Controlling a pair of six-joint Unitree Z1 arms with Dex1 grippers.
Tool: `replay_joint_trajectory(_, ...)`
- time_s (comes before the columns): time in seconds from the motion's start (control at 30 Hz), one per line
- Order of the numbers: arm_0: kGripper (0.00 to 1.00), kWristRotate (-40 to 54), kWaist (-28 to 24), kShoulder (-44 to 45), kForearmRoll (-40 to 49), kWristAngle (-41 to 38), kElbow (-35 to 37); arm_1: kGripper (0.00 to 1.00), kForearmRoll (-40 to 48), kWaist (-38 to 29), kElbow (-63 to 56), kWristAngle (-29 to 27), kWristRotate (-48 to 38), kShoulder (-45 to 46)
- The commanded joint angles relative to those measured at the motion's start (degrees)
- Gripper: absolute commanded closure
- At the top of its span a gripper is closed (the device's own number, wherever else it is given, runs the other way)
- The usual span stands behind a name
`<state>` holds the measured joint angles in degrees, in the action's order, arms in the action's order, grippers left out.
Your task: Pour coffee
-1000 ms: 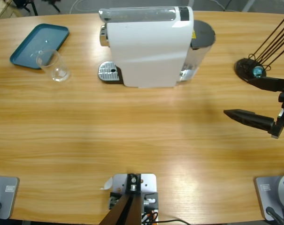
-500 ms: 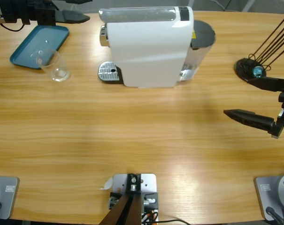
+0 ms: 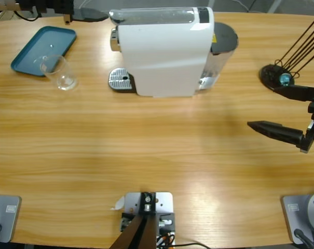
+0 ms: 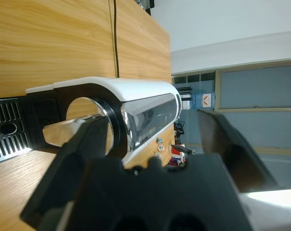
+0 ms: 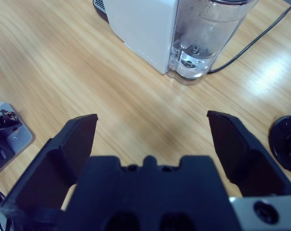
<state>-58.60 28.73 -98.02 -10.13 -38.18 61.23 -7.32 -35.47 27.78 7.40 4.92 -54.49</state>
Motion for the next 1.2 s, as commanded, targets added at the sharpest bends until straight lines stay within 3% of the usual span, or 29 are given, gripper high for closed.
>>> replay_joint_trajectory(0.03,0.239,-0.6,1.1,-3.8,-0.2,-1.1,0.2,0.0,-0.6,-0.5,-1.9,-0.2,0.7,1.1)
replay_joint_trajectory(0.07,0.251,-0.6,1.2,-3.8,-0.2,-1.1,0.1,0.0,-0.6,-0.5,-1.9,-0.2,0.7,1.1)
replay_joint_trajectory(0.17,0.495,-0.6,1.2,-3.7,-0.2,-1.4,0.2,0.0,-0.6,-0.5,-1.9,-0.2,0.7,1.1)
replay_joint_trajectory(0.2,0.617,-0.4,1.2,-3.6,-0.2,-1.8,0.4,0.0,-0.6,-0.5,-1.9,-0.2,0.7,1.1)
replay_joint_trajectory(0.27,0.966,-0.1,1.2,-3.0,-0.2,-2.1,0.1,0.0,-0.6,-0.5,-1.9,-0.2,0.7,1.0)
replay_joint_trajectory(0.3,1.0,0.1,1.2,-2.6,-0.2,-2.1,-0.2,0.0,-0.6,-0.5,-1.8,-0.2,0.7,1.0)
replay_joint_trajectory(0.77,1.0,1.6,1.9,1.1,-0.2,-0.9,-0.7,0.0,-0.6,-0.5,-1.9,-0.2,0.7,1.0)
replay_joint_trajectory(1.2,1.0,1.6,3.1,3.2,6.9,-0.7,10.0,0.0,-0.5,-0.5,-1.8,-0.2,0.9,0.9)
